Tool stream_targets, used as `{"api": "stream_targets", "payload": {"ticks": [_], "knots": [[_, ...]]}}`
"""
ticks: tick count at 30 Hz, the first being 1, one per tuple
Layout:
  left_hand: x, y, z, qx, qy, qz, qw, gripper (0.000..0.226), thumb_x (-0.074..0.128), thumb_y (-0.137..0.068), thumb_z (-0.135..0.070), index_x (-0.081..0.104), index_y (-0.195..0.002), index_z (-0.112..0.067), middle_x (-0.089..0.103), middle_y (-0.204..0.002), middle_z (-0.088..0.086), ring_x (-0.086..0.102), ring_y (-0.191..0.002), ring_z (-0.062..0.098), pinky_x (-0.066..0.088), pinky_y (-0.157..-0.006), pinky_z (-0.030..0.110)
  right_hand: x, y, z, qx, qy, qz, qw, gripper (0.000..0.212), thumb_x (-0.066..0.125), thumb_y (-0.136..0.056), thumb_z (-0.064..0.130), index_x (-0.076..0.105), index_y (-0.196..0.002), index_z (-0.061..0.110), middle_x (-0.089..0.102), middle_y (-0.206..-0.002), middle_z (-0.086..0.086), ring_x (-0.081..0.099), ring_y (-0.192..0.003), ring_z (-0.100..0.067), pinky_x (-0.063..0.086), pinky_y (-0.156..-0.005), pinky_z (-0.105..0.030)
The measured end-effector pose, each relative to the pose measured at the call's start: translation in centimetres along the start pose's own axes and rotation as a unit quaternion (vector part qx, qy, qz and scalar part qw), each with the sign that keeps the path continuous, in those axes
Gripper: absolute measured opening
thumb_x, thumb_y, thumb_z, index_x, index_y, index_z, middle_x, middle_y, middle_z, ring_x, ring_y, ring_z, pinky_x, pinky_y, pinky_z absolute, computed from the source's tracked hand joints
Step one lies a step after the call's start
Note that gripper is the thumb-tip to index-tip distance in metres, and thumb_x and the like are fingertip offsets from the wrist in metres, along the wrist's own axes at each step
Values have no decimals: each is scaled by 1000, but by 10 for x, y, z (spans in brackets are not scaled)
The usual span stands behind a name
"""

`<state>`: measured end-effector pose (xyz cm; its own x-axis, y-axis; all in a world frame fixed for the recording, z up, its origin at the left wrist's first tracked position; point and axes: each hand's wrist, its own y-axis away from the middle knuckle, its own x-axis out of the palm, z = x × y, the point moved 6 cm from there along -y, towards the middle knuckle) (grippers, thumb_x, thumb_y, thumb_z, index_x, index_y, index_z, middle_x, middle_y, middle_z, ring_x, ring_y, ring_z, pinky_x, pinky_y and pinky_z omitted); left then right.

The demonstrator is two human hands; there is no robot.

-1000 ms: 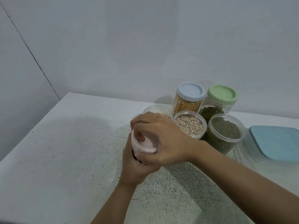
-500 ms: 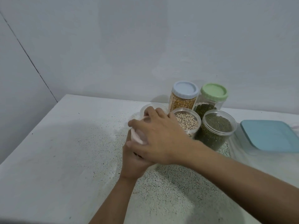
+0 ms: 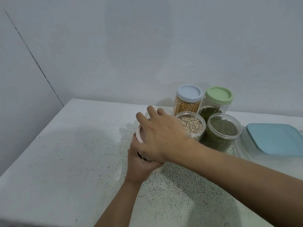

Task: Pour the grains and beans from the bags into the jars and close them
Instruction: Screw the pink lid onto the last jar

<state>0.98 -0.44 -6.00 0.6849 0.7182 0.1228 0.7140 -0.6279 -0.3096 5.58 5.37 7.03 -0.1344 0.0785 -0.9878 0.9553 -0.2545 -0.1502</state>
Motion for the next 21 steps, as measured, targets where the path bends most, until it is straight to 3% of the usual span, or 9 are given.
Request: {"api": "stream_targets", "payload": {"ticks": [3, 7, 11, 14, 17, 21], "knots": [[1, -1, -1, -5, -4, 1, 1000, 59, 86, -62, -12, 59, -112, 0, 75, -87, 0, 72, -79, 11, 55, -67, 22, 1, -3, -1, 8, 10, 32, 999, 61, 34, -93, 67, 41, -130, 18, 45, -118, -9, 35, -90, -23, 42, -68, -39], [-1, -2, -6, 4, -4, -5, 1000, 72, 89, -64, -12, 57, -125, 7, 73, -111, 14, 71, -108, 26, 60, -86, 39, -1, -4, -7, -18, 2, 96, 995, 87, 26, -87, 87, 33, -143, 21, 47, -128, -12, 47, -112, -30, 46, -85, -46], [-2, 1, -9, 5, -17, -27, 999, 84, 91, -63, -19, 50, -136, -10, 71, -120, 4, 68, -115, 23, 58, -90, 34, -12, -2, -11, -89, 13, 151, 984, 73, 48, -83, 79, 34, -144, 42, 48, -124, -6, 45, -116, -27, 45, -90, -45], [-2, 3, -9, -8, -11, -39, 999, 87, 93, -61, -24, 50, -135, -12, 71, -119, 1, 69, -114, 21, 57, -88, 30, -17, -3, -14, -106, -33, 192, 975, 70, 64, -82, 64, 33, -143, 50, 46, -118, 1, 46, -109, -22, 41, -81, -38], [0, 2, -13, -5, -14, -33, 999, 87, 92, -62, -24, 49, -136, -13, 71, -121, 0, 67, -117, 21, 56, -91, 29, -20, -3, -9, -142, -35, 162, 976, 66, 72, -76, 57, 41, -134, 49, 44, -109, 6, 46, -103, -19, 46, -78, -36], [0, 2, -14, -1, -14, -30, 999, 83, 91, -63, -19, 50, -135, -14, 72, -119, -6, 68, -115, 14, 55, -90, 24, -22, -9, -9, -143, 33, 115, 982, 64, 61, -74, 78, 48, -127, 44, 49, -94, 8, 55, -84, -17, 39, -65, -32]]}}
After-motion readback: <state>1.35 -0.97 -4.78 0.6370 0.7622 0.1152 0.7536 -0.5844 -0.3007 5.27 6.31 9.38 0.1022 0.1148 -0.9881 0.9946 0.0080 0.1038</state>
